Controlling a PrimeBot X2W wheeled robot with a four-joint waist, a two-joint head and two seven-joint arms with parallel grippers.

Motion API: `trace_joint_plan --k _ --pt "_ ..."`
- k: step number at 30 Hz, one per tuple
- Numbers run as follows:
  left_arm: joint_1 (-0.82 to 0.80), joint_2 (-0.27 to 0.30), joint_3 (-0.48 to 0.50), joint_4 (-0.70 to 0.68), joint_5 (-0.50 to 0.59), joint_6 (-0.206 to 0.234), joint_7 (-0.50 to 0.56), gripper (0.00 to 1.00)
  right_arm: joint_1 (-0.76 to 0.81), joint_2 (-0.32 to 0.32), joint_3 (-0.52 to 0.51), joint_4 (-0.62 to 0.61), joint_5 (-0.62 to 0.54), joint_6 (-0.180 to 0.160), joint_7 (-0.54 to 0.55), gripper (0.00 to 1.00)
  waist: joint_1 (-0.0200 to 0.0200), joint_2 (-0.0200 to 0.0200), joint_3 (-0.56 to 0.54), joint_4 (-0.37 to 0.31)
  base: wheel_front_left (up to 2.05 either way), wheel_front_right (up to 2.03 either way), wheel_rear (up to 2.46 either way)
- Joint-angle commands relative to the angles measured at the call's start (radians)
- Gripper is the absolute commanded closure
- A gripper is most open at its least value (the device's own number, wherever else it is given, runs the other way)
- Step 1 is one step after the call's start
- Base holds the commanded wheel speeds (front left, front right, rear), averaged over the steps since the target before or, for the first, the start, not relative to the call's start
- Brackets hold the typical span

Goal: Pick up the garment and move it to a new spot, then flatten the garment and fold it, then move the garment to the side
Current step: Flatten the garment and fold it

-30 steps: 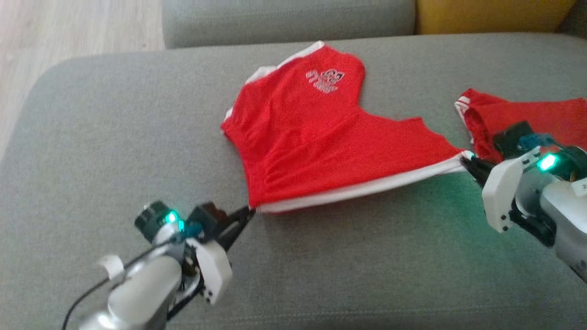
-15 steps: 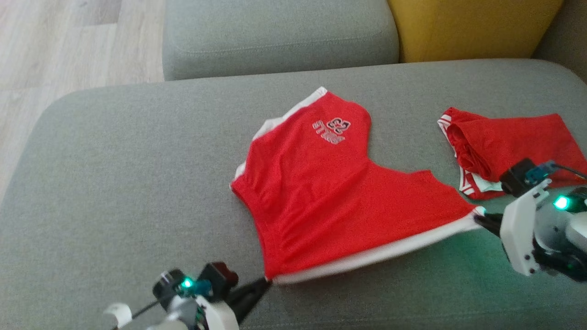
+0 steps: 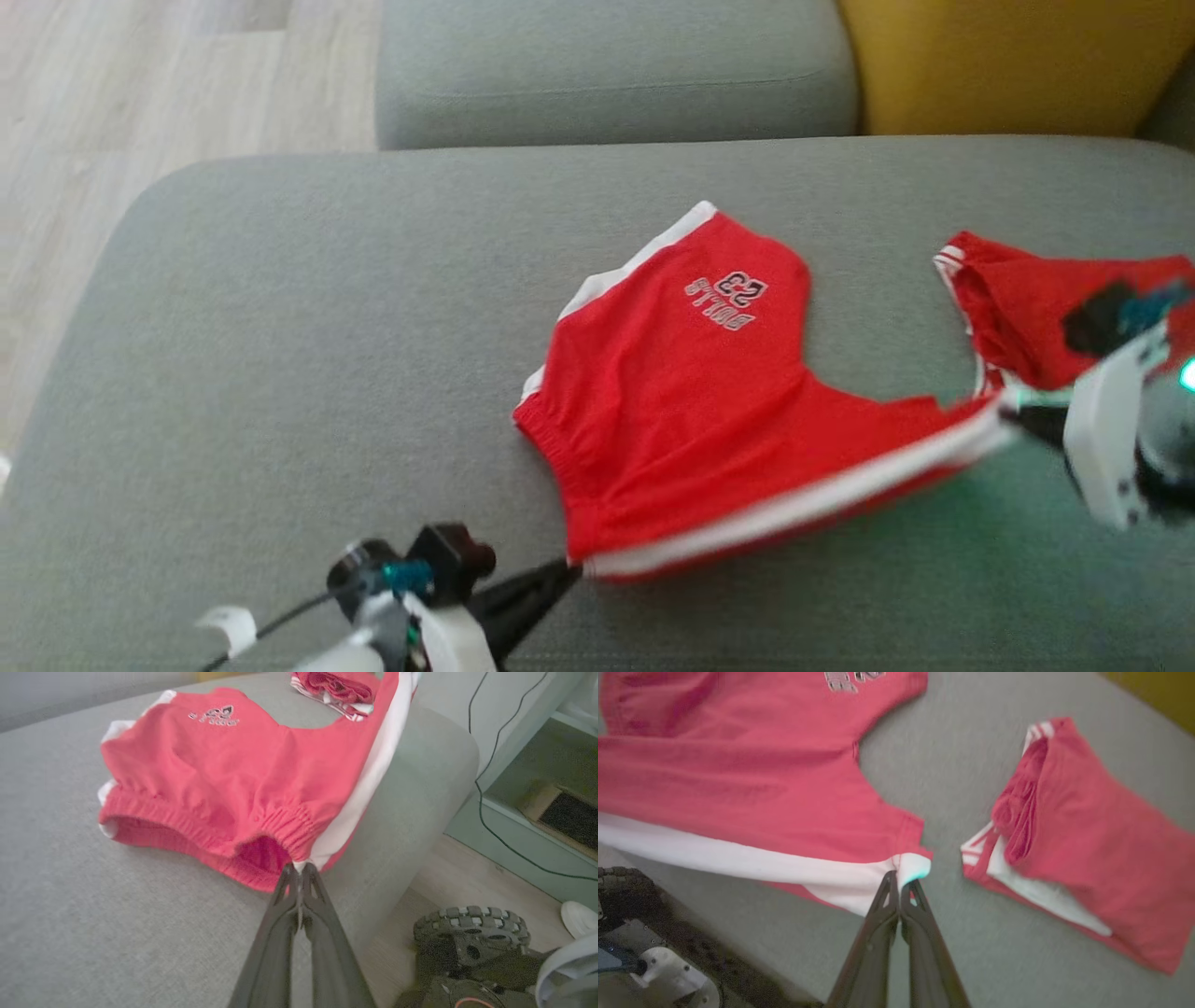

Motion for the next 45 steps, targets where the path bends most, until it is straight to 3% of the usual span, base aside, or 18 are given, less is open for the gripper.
trace_joint_plan --k 1,10,22,45 --pt "-0.066 0.023 0.052 -0.029 -0.005 0.006 -0.013 1.0 -0.03 -0.024 -0.027 -0.009 -0.007 -0.001 -0.014 1.0 0.0001 0.0 0.009 0.016 0.0 0.0 0.0" --pt "-0.196 -0.053 0.091 -0.012 0.002 0.009 -0.037 1.0 -0.227 0.045 -0.043 0.068 -0.043 -0.001 -0.021 1.0 0.0001 0.0 0.123 0.143 0.0 0.0 0.0" --pt "-0.327 -0.182 0.107 0.122 0.01 -0.003 -0.103 1.0 -0.426 0.116 0.0 0.205 -0.118 -0.001 -0.041 1.0 0.0001 0.0 0.255 0.266 0.0 0.0 0.0" --pt "-0.432 -0.33 0.168 0.324 0.05 0.001 -0.152 1.0 -0.516 0.176 0.018 0.415 -0.21 -0.001 -0.153 1.0 0.0001 0.0 0.365 0.328 0.0 0.0 0.0"
